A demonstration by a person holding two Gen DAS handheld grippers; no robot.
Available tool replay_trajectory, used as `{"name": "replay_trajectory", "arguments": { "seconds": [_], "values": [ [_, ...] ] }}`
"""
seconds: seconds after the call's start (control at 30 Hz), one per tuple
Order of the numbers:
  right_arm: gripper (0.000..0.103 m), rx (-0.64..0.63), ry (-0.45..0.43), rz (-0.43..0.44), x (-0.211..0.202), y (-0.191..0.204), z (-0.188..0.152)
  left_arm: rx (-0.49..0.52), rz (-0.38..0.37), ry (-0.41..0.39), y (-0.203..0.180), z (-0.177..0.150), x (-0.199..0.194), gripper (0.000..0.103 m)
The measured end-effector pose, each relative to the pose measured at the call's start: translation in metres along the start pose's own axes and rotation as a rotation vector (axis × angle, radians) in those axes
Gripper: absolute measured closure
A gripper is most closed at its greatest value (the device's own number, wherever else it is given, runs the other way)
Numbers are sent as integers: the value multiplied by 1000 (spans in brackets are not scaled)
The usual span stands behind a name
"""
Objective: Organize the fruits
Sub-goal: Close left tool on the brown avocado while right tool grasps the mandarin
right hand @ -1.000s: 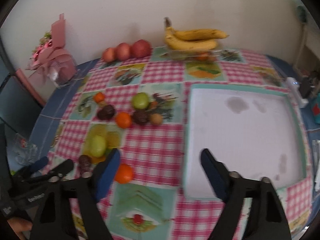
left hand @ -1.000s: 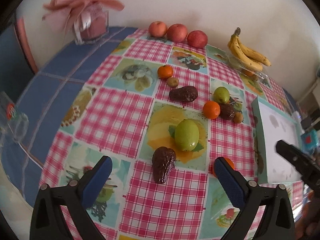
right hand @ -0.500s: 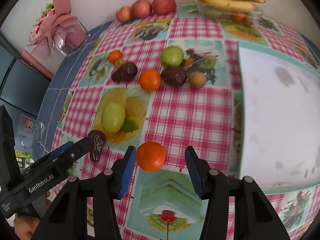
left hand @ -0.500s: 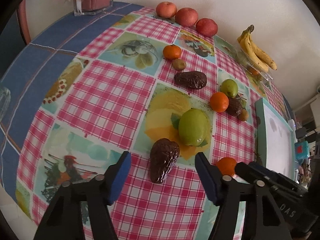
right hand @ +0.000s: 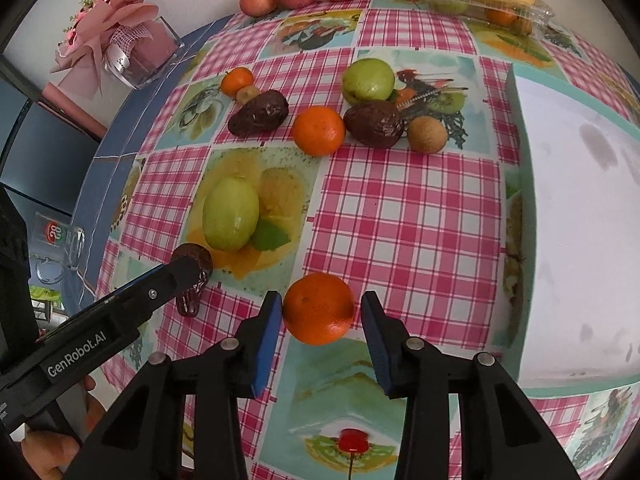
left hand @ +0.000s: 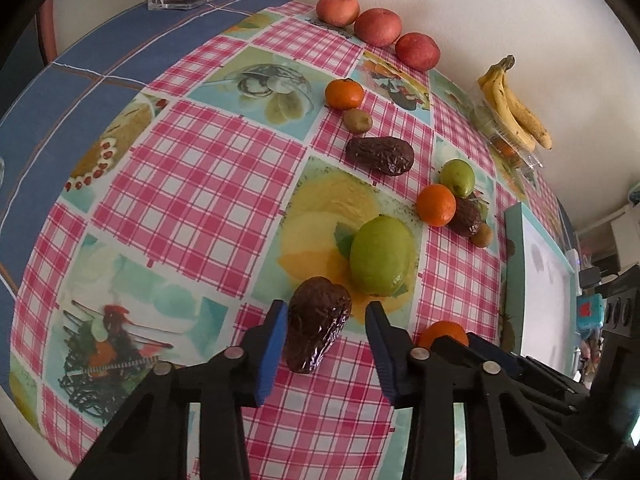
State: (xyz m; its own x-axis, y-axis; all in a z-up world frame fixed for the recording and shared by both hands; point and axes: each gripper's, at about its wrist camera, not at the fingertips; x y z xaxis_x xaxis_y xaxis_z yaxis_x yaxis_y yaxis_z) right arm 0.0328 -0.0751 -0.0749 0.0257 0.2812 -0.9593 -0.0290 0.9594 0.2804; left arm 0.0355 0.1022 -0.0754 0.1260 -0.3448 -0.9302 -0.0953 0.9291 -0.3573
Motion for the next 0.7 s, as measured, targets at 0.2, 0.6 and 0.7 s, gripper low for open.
{"name": "replay_trajectory", "arguments": {
  "seconds": [0.2,0.6,0.7],
  "values": [
    [63,2,8,11,4,0,1,-13,-6,-10,3,0,-2,77],
    [64,1,-5,16,2,-1,0,-13,-1,-31,0,1,-4,87],
    [65,0,-8,10,-1,-3,-1,-26,-9,-25,3,2,-3,85]
  ]
}}
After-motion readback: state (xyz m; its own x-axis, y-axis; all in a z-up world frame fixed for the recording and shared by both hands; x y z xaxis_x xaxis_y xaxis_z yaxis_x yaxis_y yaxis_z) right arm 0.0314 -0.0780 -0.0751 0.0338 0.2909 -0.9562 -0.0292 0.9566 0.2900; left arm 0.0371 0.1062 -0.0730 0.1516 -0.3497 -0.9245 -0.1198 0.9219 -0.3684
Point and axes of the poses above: each gripper's, at about its wrist camera, not at the fingertips, and x roughly the way its jaws point, y to its left, z to its top, and after that the axes turned 13 degrees about y, right-handed
